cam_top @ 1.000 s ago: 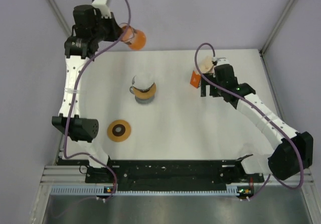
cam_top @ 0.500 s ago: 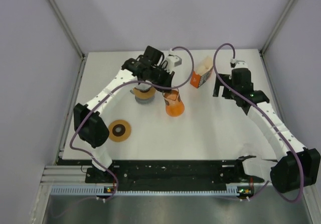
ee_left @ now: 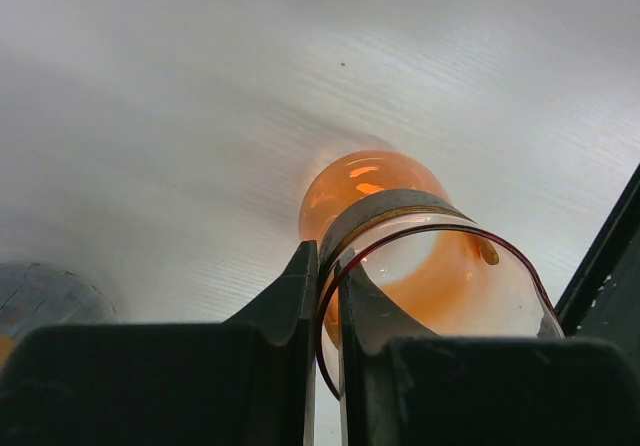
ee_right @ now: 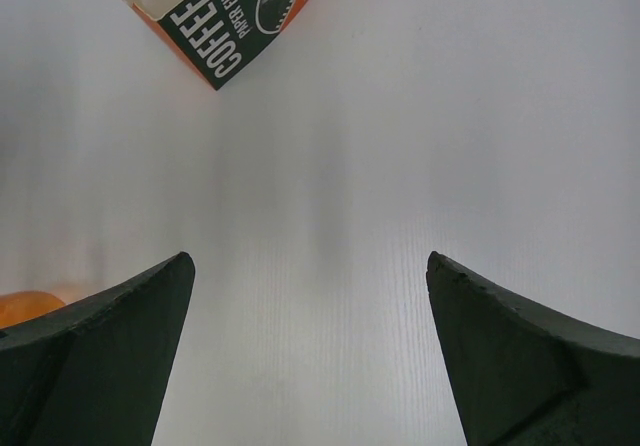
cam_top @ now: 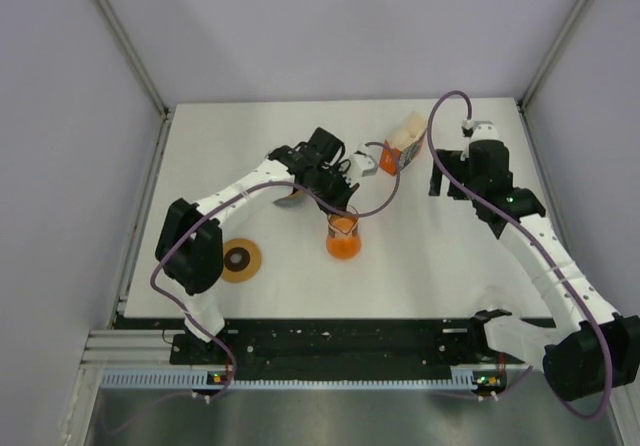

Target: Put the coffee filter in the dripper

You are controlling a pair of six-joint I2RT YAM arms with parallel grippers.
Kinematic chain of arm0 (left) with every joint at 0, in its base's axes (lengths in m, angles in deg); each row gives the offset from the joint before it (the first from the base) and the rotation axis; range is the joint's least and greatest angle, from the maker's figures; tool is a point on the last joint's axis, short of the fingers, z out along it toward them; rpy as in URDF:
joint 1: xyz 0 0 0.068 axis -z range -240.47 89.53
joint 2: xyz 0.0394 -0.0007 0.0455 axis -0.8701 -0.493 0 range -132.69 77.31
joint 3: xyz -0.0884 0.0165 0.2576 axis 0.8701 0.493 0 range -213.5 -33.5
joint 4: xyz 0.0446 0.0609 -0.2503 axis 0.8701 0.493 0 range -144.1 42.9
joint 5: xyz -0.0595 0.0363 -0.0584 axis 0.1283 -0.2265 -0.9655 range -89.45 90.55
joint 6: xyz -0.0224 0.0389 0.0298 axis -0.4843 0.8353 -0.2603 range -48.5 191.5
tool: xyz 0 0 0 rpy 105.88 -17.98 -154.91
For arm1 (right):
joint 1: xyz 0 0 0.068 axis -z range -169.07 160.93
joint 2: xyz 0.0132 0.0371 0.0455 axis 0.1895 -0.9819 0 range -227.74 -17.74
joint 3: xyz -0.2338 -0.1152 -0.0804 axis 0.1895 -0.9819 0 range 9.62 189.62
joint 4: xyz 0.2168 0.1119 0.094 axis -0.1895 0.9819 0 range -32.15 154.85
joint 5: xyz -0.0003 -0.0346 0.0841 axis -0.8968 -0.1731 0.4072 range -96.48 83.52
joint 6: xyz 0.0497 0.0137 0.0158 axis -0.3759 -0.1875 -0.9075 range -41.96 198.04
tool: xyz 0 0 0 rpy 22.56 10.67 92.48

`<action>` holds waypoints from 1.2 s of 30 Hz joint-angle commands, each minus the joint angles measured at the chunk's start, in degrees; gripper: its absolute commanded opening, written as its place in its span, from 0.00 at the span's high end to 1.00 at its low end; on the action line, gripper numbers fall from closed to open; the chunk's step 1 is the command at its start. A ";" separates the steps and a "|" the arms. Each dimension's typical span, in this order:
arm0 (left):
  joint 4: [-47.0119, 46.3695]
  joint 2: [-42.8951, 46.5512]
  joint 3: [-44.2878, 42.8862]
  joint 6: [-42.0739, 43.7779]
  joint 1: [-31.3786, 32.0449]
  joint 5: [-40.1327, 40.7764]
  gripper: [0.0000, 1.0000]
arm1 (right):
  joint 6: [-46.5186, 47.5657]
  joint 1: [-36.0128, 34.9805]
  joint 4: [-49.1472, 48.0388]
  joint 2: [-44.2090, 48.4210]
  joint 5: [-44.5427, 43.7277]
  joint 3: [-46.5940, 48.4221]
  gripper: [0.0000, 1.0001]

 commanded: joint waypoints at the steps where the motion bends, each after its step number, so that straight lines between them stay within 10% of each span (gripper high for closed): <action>1: -5.65 0.41 2.61 5.17 2.27 3.32 1.00 | 0.55 0.11 -2.12 1.52 -0.33 -0.52 0.01; 9: -8.02 1.37 6.48 6.67 3.59 7.73 1.00 | 0.37 0.11 -2.13 2.05 0.37 -0.96 0.01; 14: 0.56 0.94 1.58 6.32 3.51 4.75 0.46 | 0.37 0.11 -2.12 2.75 0.81 -0.96 0.01; 20: 14.28 4.26 -8.36 7.38 3.33 1.66 0.27 | 0.72 0.20 -2.12 3.19 1.51 -1.58 0.01; 28: 33.18 14.63 -10.31 11.93 -6.49 -1.14 0.22 | 1.78 0.20 -2.21 3.90 2.04 -2.46 0.01; 36: 39.27 29.13 10.58 26.18 -27.94 2.52 0.36 | 3.09 0.20 -3.70 3.46 3.98 -3.07 0.01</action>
